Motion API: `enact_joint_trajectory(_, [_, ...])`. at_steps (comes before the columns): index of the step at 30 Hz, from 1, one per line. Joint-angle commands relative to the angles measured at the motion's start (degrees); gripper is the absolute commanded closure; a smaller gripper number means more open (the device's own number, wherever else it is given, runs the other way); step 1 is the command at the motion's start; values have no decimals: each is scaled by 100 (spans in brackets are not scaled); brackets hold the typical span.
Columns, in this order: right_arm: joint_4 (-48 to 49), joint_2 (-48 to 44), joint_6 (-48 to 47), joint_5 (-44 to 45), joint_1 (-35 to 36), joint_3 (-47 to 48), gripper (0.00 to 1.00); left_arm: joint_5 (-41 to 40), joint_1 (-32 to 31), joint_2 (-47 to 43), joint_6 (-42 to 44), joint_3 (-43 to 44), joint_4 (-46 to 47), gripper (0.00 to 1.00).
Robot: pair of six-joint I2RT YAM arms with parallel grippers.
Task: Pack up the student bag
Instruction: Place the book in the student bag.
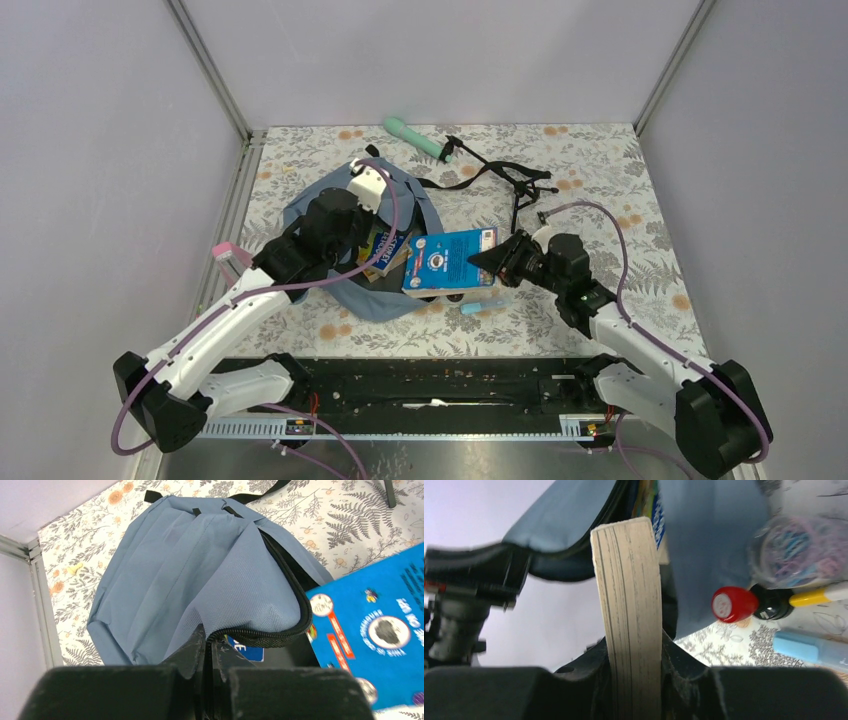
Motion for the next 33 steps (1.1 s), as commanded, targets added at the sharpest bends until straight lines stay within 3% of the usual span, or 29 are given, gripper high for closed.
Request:
enact_joint_trajectory(1, [1651, 1, 1216, 1551, 313, -340, 100, 322, 14, -252, -21, 2, 754, 100])
enact_joint_trajectory(16, [2918, 1115, 1615, 3558, 1407, -1, 100, 579, 20, -205, -190, 263, 416, 100])
enact_joint_trajectory(22, [4067, 1819, 1717, 4309, 1928, 90, 100, 733, 18, -147, -405, 469, 184, 100])
enact_joint_trajectory(33, [4068, 3003, 1342, 4882, 2505, 703, 100, 793, 13, -68, -406, 528, 58, 100])
